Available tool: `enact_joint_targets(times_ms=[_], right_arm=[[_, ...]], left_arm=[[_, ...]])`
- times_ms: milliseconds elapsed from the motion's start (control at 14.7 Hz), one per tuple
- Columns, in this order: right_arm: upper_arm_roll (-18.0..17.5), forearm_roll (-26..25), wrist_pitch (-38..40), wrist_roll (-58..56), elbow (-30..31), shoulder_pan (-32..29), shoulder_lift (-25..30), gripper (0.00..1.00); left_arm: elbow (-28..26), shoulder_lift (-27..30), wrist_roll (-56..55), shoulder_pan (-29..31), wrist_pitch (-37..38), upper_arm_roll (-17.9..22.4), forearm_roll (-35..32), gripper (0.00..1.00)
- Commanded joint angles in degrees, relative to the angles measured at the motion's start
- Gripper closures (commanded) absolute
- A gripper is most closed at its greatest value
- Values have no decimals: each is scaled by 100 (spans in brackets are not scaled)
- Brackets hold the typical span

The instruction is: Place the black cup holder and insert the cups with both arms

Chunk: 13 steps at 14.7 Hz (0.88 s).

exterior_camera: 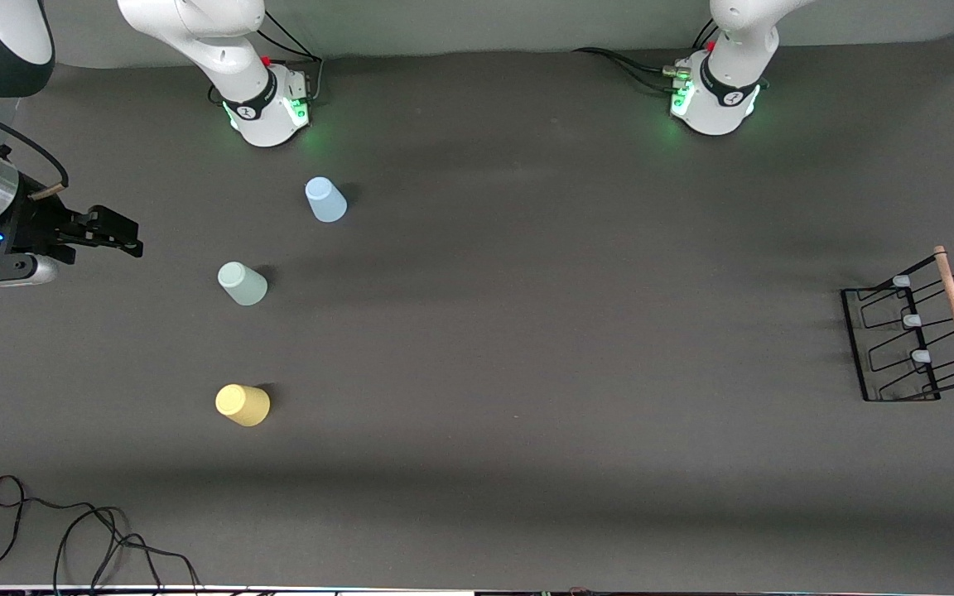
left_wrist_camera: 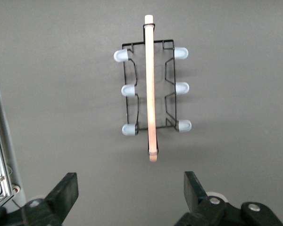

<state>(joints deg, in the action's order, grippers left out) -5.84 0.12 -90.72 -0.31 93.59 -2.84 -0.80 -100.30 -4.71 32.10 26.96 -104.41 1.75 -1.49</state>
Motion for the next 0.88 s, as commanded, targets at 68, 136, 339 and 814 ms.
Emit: enact_joint_targets(times_ms=[68,136,339,814], right_arm=[[13,-48,37,-40,-51,47,19,0],[13,-48,37,-40,-51,47,19,0],[13,-48,37,-40,-51,47,19,0],[13,-39,55,-40,-51,47,19,0]], left_arm=[[-1016,-107,-187,-138,-1333,-8,26,0],[-1079,-291,-178,-129,-1589,-8,26,0],[-1079,-775,-178,-147,-2064,-17,26,0],[-1062,-1277,-336,-481,-2593,-25,35,13]])
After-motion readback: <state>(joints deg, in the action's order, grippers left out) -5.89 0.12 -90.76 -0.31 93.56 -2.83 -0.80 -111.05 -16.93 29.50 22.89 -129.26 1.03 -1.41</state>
